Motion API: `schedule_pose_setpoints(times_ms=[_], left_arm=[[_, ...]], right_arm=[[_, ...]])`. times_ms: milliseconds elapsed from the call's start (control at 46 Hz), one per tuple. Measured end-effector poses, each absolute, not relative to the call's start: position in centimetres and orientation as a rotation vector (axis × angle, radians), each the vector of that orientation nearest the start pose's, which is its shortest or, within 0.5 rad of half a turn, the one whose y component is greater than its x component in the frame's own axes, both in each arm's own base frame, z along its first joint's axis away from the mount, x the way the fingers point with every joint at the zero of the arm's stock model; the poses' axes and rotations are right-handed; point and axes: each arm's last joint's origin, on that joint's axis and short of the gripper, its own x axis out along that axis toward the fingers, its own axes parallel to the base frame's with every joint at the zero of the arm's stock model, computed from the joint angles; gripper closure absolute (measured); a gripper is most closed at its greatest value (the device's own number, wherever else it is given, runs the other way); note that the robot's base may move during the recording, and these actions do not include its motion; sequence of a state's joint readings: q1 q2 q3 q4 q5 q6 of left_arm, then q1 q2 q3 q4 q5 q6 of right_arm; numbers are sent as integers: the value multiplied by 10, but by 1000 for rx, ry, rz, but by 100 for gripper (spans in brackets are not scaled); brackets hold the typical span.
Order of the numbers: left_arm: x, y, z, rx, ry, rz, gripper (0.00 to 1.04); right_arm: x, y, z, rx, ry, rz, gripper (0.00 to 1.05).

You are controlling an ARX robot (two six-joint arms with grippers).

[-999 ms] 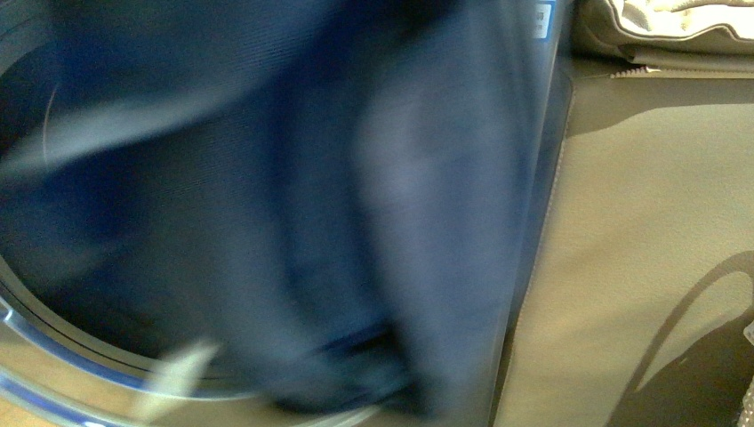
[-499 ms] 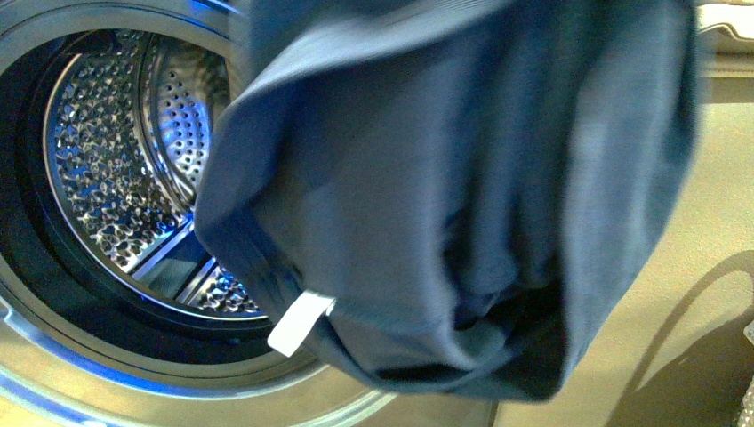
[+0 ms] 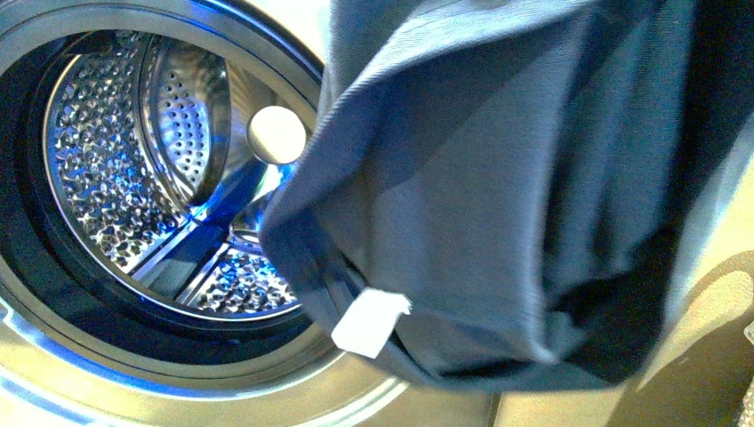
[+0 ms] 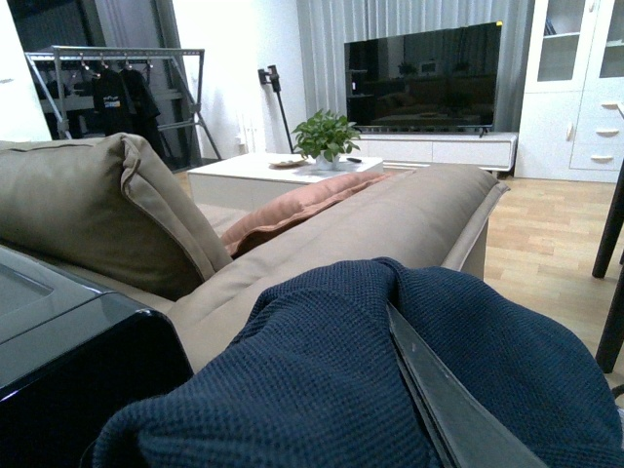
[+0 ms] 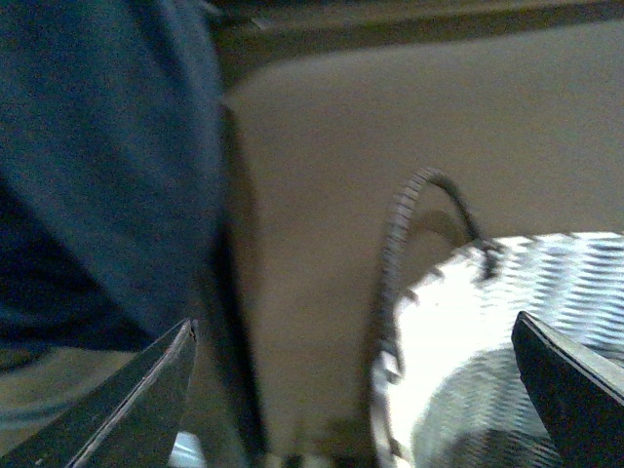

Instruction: Collect clothes from washing machine

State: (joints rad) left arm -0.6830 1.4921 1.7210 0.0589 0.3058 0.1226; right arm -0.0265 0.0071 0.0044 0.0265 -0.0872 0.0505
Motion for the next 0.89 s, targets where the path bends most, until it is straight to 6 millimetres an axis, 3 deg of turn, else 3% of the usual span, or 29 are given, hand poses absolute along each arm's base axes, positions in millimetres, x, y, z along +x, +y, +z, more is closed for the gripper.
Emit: schedule_pose_setpoints(times_ms=[152, 282, 565, 673, 890], left_arm=[[239, -206, 508, 55, -355, -964, 93], [239, -206, 508, 55, -355, -962, 93], [239, -206, 508, 55, -355, -962, 93], [239, -206, 508, 55, -355, -962, 93], [239, -206, 508, 55, -355, -962, 93]], right_arm=[[98, -4, 178, 270, -77, 246, 8], [99, -7, 192, 342, -90, 305, 8], [118, -8, 258, 309, -237, 400, 8], [134, 1, 287, 295, -274, 459, 8], [141, 29, 314, 274, -292, 556, 8]])
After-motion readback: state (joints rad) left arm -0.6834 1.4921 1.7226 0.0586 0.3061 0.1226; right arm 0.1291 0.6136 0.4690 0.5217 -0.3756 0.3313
